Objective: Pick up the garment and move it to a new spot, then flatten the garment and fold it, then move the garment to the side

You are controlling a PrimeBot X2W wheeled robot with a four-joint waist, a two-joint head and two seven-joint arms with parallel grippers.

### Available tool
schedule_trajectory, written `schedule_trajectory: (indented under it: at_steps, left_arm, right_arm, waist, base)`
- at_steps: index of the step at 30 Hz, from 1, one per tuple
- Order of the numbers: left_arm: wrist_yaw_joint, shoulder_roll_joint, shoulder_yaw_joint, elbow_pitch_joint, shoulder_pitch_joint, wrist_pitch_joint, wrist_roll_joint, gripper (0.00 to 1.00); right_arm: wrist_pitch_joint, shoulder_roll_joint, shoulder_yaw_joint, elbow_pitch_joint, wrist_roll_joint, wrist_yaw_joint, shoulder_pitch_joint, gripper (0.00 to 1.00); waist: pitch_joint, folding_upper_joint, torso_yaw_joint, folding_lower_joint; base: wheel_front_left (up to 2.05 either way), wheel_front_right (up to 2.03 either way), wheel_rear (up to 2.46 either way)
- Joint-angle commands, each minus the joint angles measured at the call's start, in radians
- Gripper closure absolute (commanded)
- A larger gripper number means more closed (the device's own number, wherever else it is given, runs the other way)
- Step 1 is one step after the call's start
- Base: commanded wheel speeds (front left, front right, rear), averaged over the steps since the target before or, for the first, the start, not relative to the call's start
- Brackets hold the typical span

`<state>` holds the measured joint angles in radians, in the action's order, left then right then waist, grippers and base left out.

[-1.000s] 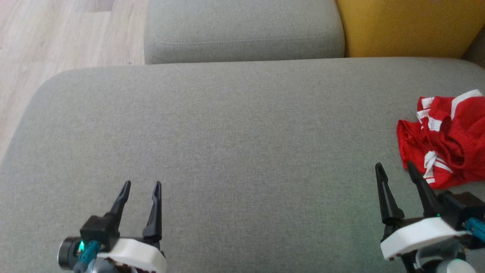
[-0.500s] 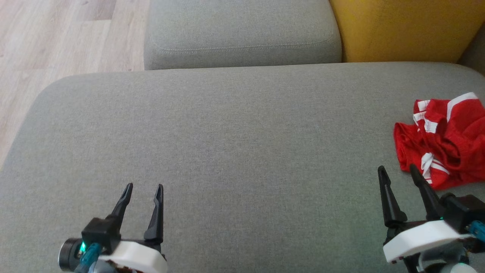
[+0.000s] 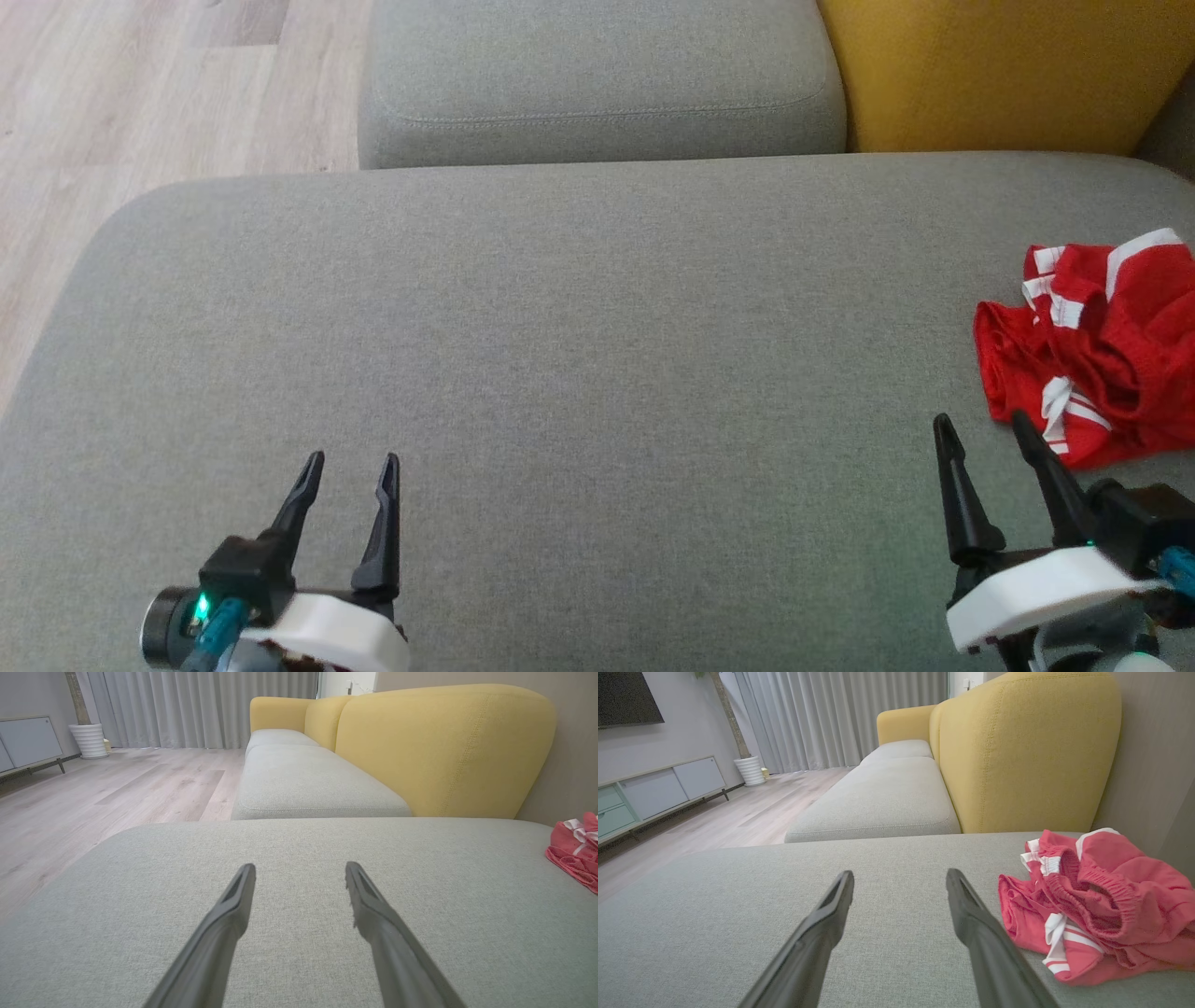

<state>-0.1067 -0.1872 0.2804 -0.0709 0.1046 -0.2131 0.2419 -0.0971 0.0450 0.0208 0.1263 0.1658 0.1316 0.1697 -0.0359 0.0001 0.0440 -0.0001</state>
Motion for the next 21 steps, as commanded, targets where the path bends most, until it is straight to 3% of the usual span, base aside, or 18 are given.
schedule_trajectory:
  at_steps: [1,21]
  left_arm:
    - [-0.008,-0.016,-0.03,0.03,-0.041,-0.008,0.008,0.0]
    - [-0.01,-0.022,-0.02,0.033,-0.044,-0.012,0.025,0.0]
  right_arm:
    - [0.0,0.005,-0.016,0.041,-0.007,-0.001,-0.027,0.0]
    - [-0.004,0.005,-0.011,0.04,0.007,-0.001,-0.021,0.0]
  waist:
    - [-0.001,-0.0001,0.001,0.0001]
    - [0.001,-0.0001,0.001,0.0001]
  base:
    - [0.0,0.0,0.0]
    - [0.0,0.0,0.0]
